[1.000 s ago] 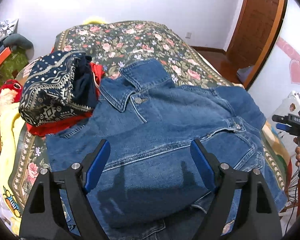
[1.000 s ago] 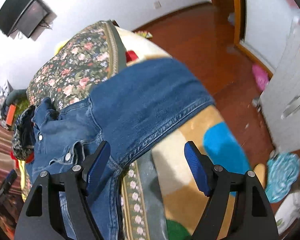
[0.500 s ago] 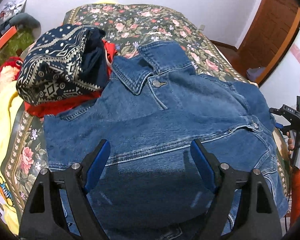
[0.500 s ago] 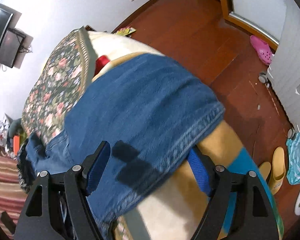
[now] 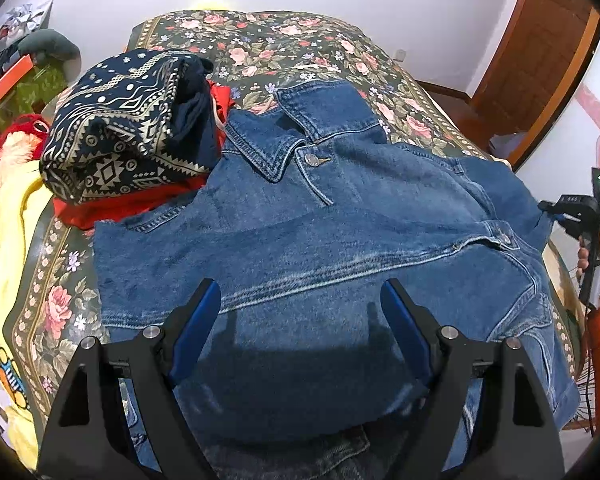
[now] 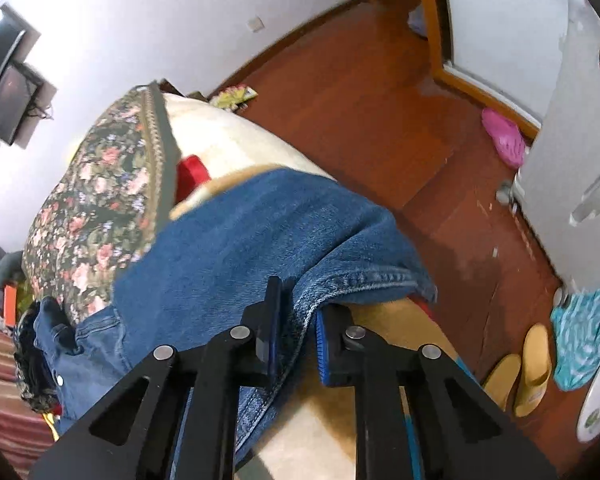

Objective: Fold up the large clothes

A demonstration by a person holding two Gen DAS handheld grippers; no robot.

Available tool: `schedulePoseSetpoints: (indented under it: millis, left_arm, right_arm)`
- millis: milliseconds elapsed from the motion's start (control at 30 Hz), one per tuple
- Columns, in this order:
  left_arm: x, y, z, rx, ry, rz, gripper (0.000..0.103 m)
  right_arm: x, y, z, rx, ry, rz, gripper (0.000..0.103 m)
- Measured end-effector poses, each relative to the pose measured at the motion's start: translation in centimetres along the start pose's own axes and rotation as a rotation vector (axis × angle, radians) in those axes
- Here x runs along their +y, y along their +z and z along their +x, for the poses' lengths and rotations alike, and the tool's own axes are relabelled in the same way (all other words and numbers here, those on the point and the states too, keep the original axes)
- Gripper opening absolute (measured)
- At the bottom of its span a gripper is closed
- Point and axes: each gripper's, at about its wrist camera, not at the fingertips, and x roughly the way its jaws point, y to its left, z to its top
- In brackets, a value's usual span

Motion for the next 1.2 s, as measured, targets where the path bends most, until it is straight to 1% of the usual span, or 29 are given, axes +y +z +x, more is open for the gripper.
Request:
schedulePoseSetpoints:
  millis: [67,167,233,300,400,433,467,500,567,600,667,800,867,900,967,1100,1167,1200]
  left_arm:
    - [0.2,-0.3,-0.1,0.001,0.004,-0.002,0.082]
    - [0.7,-0.7,-0.5,0.004,0.007,-0.008,0.082]
    - [1.0,-0.9,-0.7,0.000,0.006,-0.013,0.082]
    - [1.2,-1.2,-1.0,-0.003,0.004,-0.019,0.082]
    - [1.5,-1.5,-1.3,-0.005,-0.001,-0.028,0.082]
    - [1.6,-1.6,-1.4,-0.006,-0.002,-0.030,0.082]
    - [1.6,-1.7,-1.4,-0.006,-0.003,-0.031,0.082]
    - [1.7,-1.8,-1.5,-0.007,-0.004,-0.032,0.082]
    - [2.0,-1.9,-1.8,-0.011,-0.005,-0.033,0.082]
    - [2.1,-2.0,-1.9,-0.013,-0.005,-0.035,0.082]
    - [2.2,-2.1,-2.1,-0.017,-0.005,-0.038,0.082]
    - [2.6,-2.2,-2.4,-0.021,-0.016,-0.052,0.082]
    - [2.7,-2.4,-2.5,-0.021,-0.023,-0.057,0.082]
    - [2.8,-2.5,-2.5,-0.021,-0.026,-0.057,0.082]
    - [2.8,-2.6,-2.6,-0.021,-0.027,-0.051,0.082]
    - [3.0,-2.8,-2.5,-0.020,-0.027,-0.050,0.082]
    - [3.1,-2.8,-2.4,-0.016,-0.033,-0.057,0.082]
    - [3.1,-2.8,-2.2,-0.013,-0.037,-0.062,0.082]
  right_arm:
    - [1.3,0.0,-1.4,-0.032,0.013,-0.048,0.011]
    - [4.1,-0.3,-4.0,-0.082,0.069,-0.128,0.010]
    - [6.0,-0.7,-5.5,-0.104,0.109,-0.189,0.009]
    - [8.2,-1.5,-7.1,-0.119,0.173,-0.260,0.009]
    - [10.9,-2.9,-8.3,-0.091,0.248,-0.340,0.009]
    - [11.7,-3.3,-8.4,-0.077,0.277,-0.355,0.009]
    - [12.6,-4.0,-8.5,-0.058,0.325,-0.375,0.009]
    - [13.2,-4.6,-8.6,-0.048,0.346,-0.393,0.009]
    - [15.2,-6.5,-8.9,-0.027,0.365,-0.466,0.009]
    - [15.9,-7.2,-8.8,-0.014,0.373,-0.484,0.009]
    - [17.6,-9.1,-8.2,0.042,0.397,-0.531,0.009]
    - [19.2,-12.3,-6.5,0.123,0.382,-0.619,0.009]
    - [19.5,-13.9,-4.9,0.194,0.360,-0.643,0.010]
    - [19.5,-14.6,-4.4,0.225,0.350,-0.651,0.012]
    - [19.8,-15.5,-3.7,0.263,0.322,-0.652,0.013]
    - [19.0,-15.6,-3.5,0.318,0.296,-0.620,0.013]
    - [18.9,-15.8,-4.0,0.325,0.301,-0.604,0.017]
    - [18.6,-15.6,-4.4,0.321,0.302,-0.598,0.022]
